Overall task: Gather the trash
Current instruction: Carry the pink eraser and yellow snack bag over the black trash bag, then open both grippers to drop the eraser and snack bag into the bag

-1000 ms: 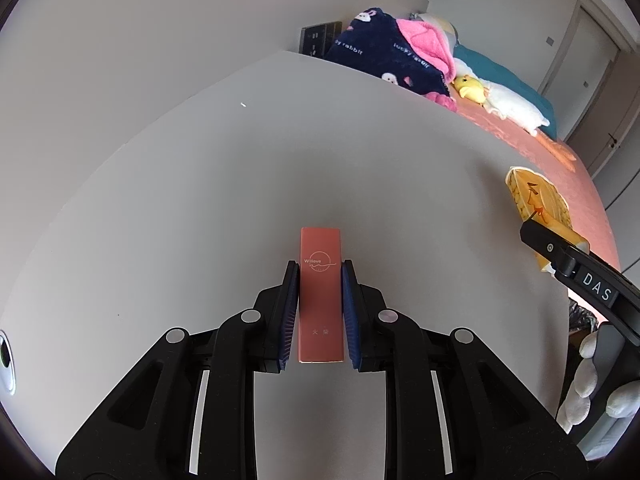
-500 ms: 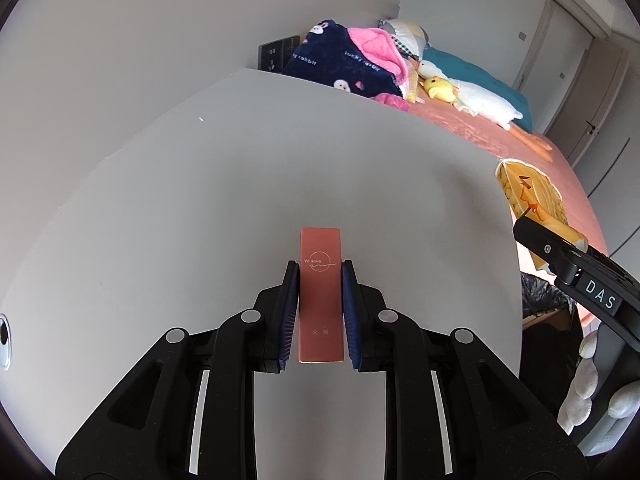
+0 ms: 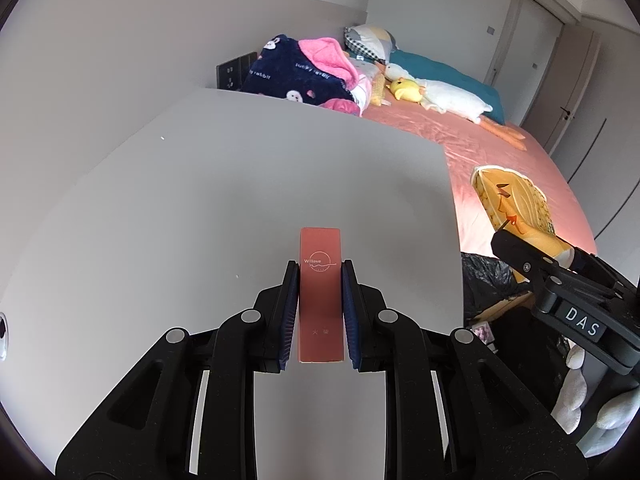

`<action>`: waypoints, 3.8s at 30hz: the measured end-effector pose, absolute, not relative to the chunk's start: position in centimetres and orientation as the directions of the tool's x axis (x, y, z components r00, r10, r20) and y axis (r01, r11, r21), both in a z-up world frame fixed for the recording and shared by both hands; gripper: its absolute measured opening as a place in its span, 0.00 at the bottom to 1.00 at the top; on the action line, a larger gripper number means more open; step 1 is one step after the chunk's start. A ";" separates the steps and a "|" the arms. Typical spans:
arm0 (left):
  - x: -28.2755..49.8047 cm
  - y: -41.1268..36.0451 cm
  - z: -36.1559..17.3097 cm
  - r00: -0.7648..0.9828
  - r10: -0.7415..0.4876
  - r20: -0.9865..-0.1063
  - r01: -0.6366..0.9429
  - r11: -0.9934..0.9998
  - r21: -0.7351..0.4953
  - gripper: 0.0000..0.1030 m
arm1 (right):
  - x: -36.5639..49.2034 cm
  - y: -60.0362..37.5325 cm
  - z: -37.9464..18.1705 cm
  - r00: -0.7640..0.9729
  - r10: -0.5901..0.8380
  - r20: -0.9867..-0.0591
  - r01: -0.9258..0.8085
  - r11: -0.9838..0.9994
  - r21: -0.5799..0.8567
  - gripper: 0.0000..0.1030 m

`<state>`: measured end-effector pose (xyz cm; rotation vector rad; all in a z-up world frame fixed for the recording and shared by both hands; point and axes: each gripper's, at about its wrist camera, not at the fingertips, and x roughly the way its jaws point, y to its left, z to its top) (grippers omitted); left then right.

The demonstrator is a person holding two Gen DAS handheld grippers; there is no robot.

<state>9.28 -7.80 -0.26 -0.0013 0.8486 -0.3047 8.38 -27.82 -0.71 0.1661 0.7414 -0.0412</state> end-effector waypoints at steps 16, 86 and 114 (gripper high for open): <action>5.1 -12.8 2.1 0.636 -0.351 -0.687 0.420 0.905 -0.074 0.20 | 2.6 -31.4 0.4 0.764 -0.004 -0.645 0.127 0.981 0.145 0.76; 0.6 -28.2 0.2 0.417 -0.543 -0.729 0.743 0.665 -0.071 0.20 | -6.0 -45.3 -0.5 0.723 -0.252 -0.644 0.438 0.887 0.144 0.76; 1.2 -26.9 1.6 0.461 -0.562 -0.687 0.710 0.698 -0.095 0.94 | -7.2 -45.4 1.1 0.757 -0.268 -0.596 0.434 0.888 0.152 0.94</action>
